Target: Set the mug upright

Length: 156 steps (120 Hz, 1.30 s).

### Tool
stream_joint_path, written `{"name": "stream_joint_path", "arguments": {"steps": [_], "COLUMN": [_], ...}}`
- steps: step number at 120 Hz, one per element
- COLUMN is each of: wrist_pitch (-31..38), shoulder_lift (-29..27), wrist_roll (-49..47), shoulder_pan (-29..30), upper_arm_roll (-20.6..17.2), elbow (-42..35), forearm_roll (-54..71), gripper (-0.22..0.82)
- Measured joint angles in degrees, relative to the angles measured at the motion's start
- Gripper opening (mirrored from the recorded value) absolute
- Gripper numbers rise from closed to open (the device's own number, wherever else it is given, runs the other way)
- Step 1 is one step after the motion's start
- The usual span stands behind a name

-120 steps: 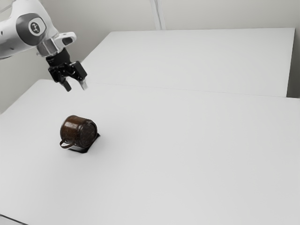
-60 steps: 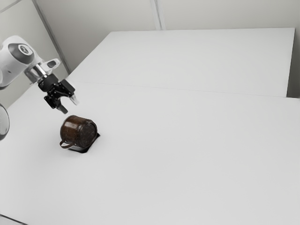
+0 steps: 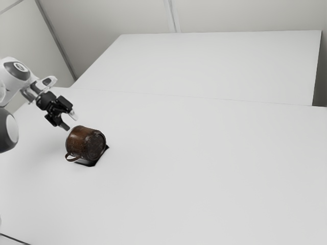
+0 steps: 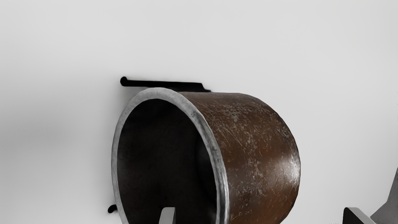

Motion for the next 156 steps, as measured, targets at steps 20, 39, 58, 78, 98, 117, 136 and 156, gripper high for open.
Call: {"name": "stream_joint_path", "arguments": {"steps": [20,39,58,78,98,117,136,156], "wrist_pitch": [-0.2,-0.3,-0.4,-0.7,-1.0,-1.1,-1.1,-1.0], "shoulder_lift": [-0.2,-2.3,-2.7,-3.1,-3.7,-3.6,-3.6,-4.1], "wrist_roll": [1.8,3.1,4.0,4.6,4.9,5.2,5.0,4.7], "shoulder_pan": [0.0,-0.2,-0.8,-1.7,-2.8,-4.4,-5.3,-5.4], "upper_arm_roll": [0.0,0.0,0.0,0.1,0.1,0.1,0.1,0.1], "elbow": [-4.7,-8.6,-9.2,-9.3,-9.3,-9.3,-9.3,-9.2], "forearm_roll": [-1.4,-3.8,-5.2,-5.6,-5.7,-5.7,-5.7,-5.6], "gripper": [0.59,0.58,0.54,0.38,0.14,-0.05,-0.13,-0.16]}}
